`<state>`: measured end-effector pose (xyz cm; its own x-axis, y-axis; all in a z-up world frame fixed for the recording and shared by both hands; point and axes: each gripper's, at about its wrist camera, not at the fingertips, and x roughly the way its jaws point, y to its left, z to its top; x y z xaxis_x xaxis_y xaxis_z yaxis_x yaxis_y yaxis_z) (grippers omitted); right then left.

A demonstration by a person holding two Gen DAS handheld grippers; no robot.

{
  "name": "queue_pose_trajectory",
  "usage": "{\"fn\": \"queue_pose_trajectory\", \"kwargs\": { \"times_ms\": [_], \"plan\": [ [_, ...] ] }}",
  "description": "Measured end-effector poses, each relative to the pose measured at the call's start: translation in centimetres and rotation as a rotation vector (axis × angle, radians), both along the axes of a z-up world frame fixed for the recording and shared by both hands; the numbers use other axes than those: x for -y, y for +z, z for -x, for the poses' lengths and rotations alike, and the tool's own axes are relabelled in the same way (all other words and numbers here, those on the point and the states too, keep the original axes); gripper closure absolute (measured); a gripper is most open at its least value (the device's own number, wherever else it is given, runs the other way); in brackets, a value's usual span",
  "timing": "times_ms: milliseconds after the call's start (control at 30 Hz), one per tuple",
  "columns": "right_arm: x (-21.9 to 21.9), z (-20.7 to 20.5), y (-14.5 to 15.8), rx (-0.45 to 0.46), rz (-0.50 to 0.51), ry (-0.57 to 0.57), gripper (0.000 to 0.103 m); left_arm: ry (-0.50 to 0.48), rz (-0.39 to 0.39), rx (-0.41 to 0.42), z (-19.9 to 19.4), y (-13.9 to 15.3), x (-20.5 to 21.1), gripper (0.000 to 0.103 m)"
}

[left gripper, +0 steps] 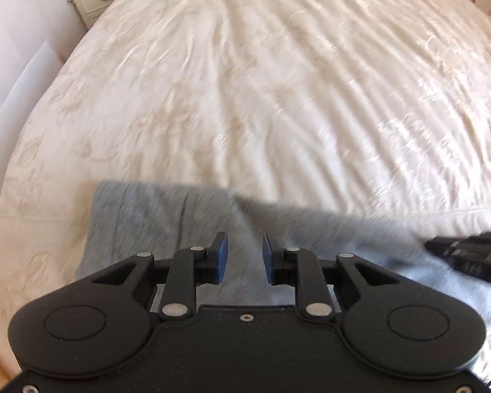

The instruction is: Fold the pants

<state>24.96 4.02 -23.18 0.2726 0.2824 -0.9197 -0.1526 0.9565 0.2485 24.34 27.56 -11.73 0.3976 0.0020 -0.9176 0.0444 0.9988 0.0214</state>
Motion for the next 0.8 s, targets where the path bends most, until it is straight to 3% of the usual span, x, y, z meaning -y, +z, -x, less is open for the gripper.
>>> {"fn": "queue_pose_trajectory", "kwargs": {
  "times_ms": [100, 200, 333, 400, 567, 700, 800],
  "plan": [
    [-0.6, 0.3, -0.8, 0.033, 0.024, 0.000, 0.092, -0.005, 0.078, 0.008, -3.8, -0.3, 2.2, 0.072],
    [-1.5, 0.1, -1.2, 0.069, 0.051, 0.016, 0.092, -0.011, 0.050, -0.037, -6.7, -2.6, 4.5, 0.071],
    [-1.8, 0.8, -0.6, 0.107, 0.079, 0.043, 0.092, -0.034, 0.016, -0.172, -6.7, -6.7, 5.1, 0.071],
    [-1.6, 1.0, -0.5, 0.107, 0.075, 0.044, 0.092, -0.042, 0.047, -0.209, -4.6, -8.4, 4.2, 0.071],
    [-0.5, 0.8, 0.3, 0.094, 0.039, 0.029, 0.089, -0.039, 0.119, -0.121, -0.9, -9.4, 2.3, 0.071],
    [0.5, -0.7, 2.6, 0.139, -0.013, -0.006, 0.075, -0.056, 0.100, -0.081, -0.4, -9.3, 2.9, 0.071],
    [0.3, -3.2, 2.9, 0.105, -0.057, -0.014, 0.070, -0.070, 0.072, -0.054, -0.2, -9.6, 3.3, 0.071]
  ]
}}
